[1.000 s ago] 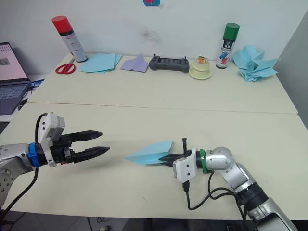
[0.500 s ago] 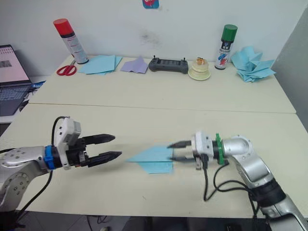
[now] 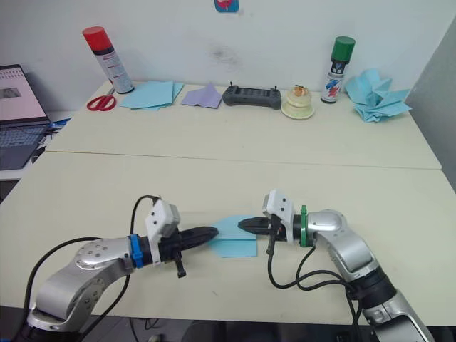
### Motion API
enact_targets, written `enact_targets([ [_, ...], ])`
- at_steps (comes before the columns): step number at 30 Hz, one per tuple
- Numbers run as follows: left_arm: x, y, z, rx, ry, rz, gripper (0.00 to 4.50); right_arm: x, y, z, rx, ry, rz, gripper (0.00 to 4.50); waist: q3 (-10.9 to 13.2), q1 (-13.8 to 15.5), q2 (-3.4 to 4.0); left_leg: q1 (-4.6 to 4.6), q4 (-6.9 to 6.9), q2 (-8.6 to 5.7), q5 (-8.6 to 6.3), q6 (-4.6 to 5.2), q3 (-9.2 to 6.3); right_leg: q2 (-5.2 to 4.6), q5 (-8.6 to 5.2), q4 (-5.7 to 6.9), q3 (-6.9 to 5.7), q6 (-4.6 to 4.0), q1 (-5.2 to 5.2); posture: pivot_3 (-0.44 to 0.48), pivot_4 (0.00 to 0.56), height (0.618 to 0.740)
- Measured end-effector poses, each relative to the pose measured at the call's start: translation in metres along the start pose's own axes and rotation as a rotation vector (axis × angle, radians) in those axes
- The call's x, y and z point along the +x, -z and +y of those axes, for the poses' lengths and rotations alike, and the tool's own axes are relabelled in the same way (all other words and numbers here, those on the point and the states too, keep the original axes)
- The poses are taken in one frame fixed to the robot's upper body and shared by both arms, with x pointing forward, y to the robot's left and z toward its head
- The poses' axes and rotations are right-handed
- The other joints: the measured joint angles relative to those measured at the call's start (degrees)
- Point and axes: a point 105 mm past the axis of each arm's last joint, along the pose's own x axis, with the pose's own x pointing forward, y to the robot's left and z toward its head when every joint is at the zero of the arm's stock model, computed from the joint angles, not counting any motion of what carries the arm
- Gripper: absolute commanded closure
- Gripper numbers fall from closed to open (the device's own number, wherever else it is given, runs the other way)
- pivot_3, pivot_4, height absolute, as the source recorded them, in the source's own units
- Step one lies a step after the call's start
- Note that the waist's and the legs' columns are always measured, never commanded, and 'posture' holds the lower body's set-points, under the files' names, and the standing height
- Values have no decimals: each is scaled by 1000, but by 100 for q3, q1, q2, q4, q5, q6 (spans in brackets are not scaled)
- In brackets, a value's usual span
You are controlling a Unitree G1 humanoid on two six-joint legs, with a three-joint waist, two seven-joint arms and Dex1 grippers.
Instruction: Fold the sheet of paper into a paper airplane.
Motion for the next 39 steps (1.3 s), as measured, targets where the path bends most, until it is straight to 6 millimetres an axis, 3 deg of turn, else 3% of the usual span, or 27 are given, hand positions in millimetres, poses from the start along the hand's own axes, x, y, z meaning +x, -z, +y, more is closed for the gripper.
enact_targets([
  [9,0,23,-12,-36,23,78,4435,-1,29,11,60,-45,135,4500,0,-2,0,3,-1,0,0,0,1,1,-3,0,0,6,0,0,150,740],
  [26,-8,40,4,-113,-91,68,4435,3,38,10,11,-46,178,4500,-8,-8,-3,36,-5,1,0,0,9,2,-12,1,10,21,18,0,150,740],
  [35,-7,42,6,-53,-83,82,4435,0,36,8,68,-27,160,4500,-13,6,2,58,-3,-3,0,1,7,1,-17,-2,9,29,50,0,150,740],
  [39,-6,43,7,-46,-83,82,4500,-7,20,4,166,-18,84,3602,-13,10,3,73,-1,-4,0,1,4,0,-17,-4,10,31,70,0,150,740],
])
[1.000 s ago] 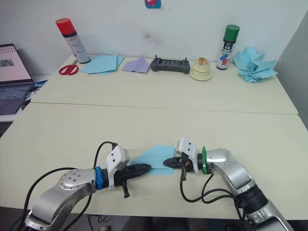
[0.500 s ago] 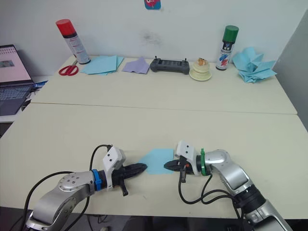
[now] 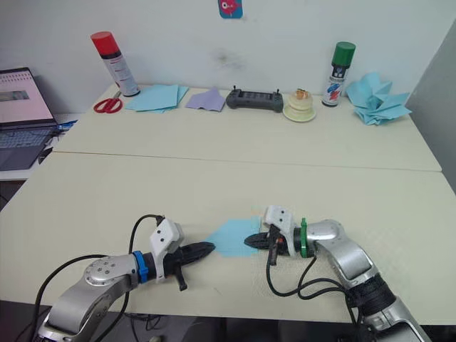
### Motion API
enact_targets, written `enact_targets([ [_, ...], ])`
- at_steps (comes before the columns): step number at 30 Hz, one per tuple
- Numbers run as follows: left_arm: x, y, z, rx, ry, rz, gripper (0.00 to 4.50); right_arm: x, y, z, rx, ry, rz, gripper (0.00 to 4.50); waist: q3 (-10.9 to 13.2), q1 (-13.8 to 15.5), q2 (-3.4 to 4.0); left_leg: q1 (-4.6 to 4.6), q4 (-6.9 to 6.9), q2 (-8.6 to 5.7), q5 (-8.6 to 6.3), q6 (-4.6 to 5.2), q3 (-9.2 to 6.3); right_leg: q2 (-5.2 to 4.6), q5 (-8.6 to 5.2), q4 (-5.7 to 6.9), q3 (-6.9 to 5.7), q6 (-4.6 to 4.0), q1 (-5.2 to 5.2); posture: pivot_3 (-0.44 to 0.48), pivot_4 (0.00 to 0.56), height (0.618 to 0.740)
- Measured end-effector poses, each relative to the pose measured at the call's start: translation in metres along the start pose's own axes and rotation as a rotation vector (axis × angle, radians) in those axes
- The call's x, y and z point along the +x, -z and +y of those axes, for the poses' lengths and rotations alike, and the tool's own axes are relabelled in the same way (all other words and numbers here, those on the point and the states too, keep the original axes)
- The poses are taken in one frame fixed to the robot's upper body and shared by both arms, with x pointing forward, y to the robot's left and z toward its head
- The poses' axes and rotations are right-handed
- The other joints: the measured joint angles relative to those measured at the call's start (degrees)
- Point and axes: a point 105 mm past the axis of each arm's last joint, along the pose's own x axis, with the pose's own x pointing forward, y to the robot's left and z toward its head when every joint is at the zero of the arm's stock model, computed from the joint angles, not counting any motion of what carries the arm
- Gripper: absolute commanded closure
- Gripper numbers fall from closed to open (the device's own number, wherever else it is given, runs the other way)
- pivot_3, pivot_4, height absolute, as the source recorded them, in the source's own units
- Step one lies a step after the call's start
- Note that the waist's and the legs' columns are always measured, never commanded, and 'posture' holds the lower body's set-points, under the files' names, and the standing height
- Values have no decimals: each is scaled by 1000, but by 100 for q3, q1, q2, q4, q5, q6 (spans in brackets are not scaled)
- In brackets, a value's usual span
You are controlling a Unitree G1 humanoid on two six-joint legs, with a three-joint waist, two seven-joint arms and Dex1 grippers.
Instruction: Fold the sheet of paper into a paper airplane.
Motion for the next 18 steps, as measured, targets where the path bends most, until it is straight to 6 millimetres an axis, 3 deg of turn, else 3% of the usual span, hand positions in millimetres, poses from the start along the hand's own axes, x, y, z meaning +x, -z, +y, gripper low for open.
enact_targets([
  [5,1,0,1,4,3,4,4500,-10,-12,-4,89,30,-30,1844,0,0,1,26,-7,1,0,0,-2,0,-1,-16,2,1,29,0,150,740],
  [18,2,0,-1,20,24,2,4500,-14,-6,-30,315,176,25,1844,0,-1,4,11,-10,0,-1,0,0,0,4,-48,3,11,28,0,150,740],
])
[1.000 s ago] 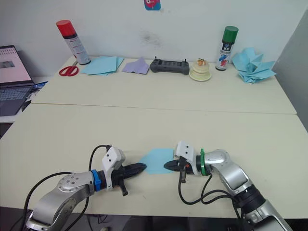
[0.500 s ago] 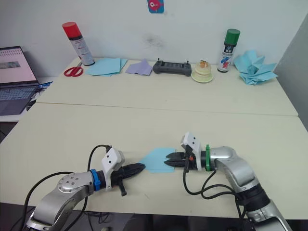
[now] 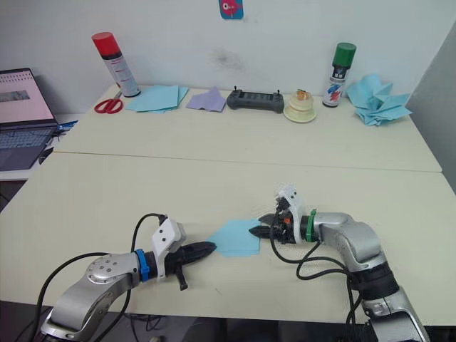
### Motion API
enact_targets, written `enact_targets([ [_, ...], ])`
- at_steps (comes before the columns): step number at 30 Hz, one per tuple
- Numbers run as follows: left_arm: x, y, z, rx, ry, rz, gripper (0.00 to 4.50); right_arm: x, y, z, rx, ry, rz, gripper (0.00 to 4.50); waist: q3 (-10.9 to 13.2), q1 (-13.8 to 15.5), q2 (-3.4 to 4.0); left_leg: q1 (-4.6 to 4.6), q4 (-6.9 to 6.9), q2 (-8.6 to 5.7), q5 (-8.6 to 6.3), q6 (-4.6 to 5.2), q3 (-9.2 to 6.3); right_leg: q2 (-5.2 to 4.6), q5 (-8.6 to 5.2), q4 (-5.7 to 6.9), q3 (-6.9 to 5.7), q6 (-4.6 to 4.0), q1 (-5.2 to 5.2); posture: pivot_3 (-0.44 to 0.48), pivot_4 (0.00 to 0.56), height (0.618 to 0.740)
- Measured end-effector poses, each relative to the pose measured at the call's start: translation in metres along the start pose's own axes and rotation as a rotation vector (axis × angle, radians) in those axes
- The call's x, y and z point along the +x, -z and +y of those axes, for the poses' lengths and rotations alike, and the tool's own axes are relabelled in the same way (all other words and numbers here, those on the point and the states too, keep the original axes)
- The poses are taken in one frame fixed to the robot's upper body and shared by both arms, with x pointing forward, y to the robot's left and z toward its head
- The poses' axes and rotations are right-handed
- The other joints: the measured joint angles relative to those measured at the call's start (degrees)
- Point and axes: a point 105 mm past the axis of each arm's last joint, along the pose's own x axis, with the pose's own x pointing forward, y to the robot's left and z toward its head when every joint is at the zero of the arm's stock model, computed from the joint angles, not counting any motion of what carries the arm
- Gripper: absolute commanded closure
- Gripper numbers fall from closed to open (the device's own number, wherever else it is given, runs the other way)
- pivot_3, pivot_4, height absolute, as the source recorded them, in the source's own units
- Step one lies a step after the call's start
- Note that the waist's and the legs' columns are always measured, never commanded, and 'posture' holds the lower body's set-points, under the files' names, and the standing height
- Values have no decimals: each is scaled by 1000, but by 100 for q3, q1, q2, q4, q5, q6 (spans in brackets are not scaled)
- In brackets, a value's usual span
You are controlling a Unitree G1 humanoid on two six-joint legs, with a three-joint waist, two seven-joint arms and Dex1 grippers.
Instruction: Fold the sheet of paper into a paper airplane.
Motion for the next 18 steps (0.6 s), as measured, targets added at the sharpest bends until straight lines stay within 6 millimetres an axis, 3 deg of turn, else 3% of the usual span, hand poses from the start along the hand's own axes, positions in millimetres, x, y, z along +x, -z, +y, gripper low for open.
enact_targets([
  [17,1,-1,-2,17,4,4,4500,19,4,10,53,-58,29,1844,-2,-3,11,-25,-2,-2,0,1,-2,-1,11,-38,1,18,-5,0,150,740],
  [18,1,-1,-2,19,4,4,4500,21,2,12,39,-64,14,2200,-2,-3,11,-25,-2,-3,0,1,-2,-1,11,-38,1,18,-5,0,150,740],
])
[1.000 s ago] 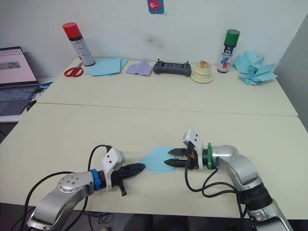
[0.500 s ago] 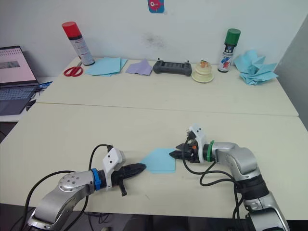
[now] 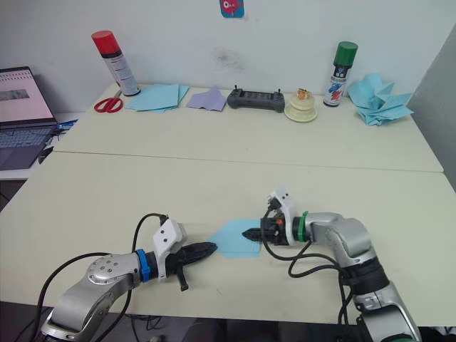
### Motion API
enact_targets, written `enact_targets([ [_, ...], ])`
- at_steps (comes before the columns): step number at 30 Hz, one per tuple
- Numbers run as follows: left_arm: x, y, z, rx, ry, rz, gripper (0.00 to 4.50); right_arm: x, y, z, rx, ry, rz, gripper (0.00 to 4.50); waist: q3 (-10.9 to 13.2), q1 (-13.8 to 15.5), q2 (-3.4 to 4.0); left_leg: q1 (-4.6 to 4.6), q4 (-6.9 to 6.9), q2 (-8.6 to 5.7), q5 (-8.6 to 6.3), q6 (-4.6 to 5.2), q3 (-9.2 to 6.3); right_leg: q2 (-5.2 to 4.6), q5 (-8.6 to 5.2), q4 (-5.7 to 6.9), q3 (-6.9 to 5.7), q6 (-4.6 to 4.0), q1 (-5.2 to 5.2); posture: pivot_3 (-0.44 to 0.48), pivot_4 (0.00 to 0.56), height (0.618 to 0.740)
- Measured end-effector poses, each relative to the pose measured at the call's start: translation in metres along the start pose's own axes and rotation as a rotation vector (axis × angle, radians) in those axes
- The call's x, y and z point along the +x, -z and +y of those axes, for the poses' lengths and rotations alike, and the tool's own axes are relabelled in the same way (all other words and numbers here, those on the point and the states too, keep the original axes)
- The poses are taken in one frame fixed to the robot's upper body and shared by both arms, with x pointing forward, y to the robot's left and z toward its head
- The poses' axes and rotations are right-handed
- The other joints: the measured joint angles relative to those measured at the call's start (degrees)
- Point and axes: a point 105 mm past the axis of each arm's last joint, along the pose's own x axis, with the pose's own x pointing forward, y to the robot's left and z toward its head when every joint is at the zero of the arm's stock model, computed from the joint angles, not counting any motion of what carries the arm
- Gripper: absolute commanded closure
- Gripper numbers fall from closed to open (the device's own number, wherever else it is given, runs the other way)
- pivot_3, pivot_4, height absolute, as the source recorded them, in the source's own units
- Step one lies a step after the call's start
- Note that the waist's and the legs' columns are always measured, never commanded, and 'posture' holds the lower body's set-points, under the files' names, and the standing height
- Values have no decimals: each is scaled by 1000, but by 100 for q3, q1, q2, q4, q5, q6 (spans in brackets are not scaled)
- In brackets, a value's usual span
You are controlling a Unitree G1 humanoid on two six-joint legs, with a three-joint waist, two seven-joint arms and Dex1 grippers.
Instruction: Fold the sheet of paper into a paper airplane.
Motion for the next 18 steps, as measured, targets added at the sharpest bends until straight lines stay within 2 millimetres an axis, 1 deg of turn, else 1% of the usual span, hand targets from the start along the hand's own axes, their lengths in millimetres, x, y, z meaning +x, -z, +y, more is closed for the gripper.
enact_targets([
  [1,0,0,0,2,1,1,4500,2,-2,0,-25,0,-14,2404,0,0,0,-1,0,0,0,0,0,0,0,-1,0,0,0,0,150,740],
  [6,1,0,-1,10,6,5,4500,2,-5,-2,-167,0,-49,4247,0,1,1,-2,0,-2,0,0,1,-1,0,-4,1,0,0,0,150,740],
  [7,0,0,-1,12,7,5,4500,2,-4,-2,-191,-6,-48,4487,0,1,1,-2,-1,-1,0,0,1,-1,0,-4,0,0,0,0,150,740],
  [12,-1,0,-1,28,13,12,4500,-2,1,8,-309,-77,-40,4487,1,-7,1,-1,-2,0,0,0,2,-1,-1,-5,1,0,-1,0,150,740],
  [15,-2,3,-1,32,17,21,4500,-2,3,15,-440,-115,-29,4487,1,-11,2,0,-3,2,0,0,3,0,-1,-5,1,0,-2,0,150,740],
  [18,-2,3,-2,33,17,22,4500,-2,3,20,-521,-144,-32,4487,1,-14,2,1,-4,3,0,0,3,0,-1,-4,1,0,-2,0,150,740],
])
